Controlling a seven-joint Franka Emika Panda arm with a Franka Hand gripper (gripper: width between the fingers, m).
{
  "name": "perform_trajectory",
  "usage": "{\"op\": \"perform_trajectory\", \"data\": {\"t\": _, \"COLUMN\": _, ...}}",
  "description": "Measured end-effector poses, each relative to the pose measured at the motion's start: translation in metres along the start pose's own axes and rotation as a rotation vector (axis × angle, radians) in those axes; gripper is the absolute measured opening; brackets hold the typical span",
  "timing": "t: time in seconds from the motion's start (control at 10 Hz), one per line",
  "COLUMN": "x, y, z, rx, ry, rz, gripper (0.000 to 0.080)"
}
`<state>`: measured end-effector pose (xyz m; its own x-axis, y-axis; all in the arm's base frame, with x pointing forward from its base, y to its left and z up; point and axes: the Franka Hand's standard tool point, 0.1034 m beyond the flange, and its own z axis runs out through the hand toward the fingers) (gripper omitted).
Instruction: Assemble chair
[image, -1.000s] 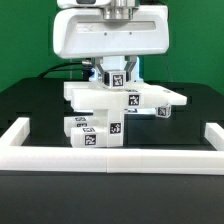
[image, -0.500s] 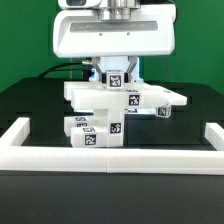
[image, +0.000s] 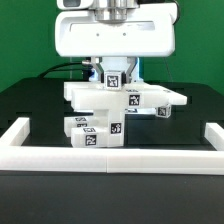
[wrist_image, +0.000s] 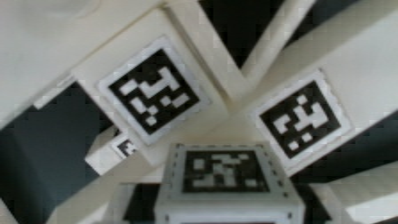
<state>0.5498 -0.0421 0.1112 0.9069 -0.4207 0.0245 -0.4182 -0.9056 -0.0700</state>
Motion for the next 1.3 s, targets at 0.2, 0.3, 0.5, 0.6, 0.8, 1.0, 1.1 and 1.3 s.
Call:
{"op": "perform_trajectory", "data": {"t": 0.2, "x": -0.0005, "y": -0.0015, "z": 0.0001, "rx": 0.000, "ry": 0.000, "rz": 0.152, "gripper": 0.0274}}
{"op": "perform_trajectory", "data": {"t": 0.3, "x": -0.0002, "y": -0.0008, "z": 0.0004, "rx": 0.002, "ry": 0.000, "rz": 0.201, "gripper": 0.0274}}
{"op": "perform_trajectory", "data": {"t": 0.5, "x": 0.0003, "y": -0.0011, "z": 0.0005, "rx": 0.005, "ry": 0.001, "rz": 0.362, "gripper": 0.0274}}
{"op": "perform_trajectory", "data": {"t": 0.6, "x": 0.0002, "y": -0.0015, "z": 0.0005, "rx": 0.006, "ry": 0.001, "rz": 0.394, "gripper": 0.0274}}
{"op": "perform_trajectory", "data": {"t": 0.8, "x": -0.0003, "y": -0.0034, "z": 0.0005, "rx": 0.011, "ry": -0.001, "rz": 0.494, "gripper": 0.0274}}
{"op": "perform_trajectory", "data": {"t": 1.0, "x": -0.0007, "y": -0.0052, "z": 0.0005, "rx": 0.018, "ry": -0.004, "rz": 0.630, "gripper": 0.0274}}
{"op": "perform_trajectory", "data": {"t": 1.1, "x": -0.0007, "y": -0.0051, "z": 0.0006, "rx": 0.018, "ry": -0.004, "rz": 0.597, "gripper": 0.0274}}
{"op": "perform_trajectory", "data": {"t": 1.3, "x": -0.0003, "y": -0.0061, "z": 0.0001, "rx": 0.019, "ry": -0.002, "rz": 0.543, "gripper": 0.0534}}
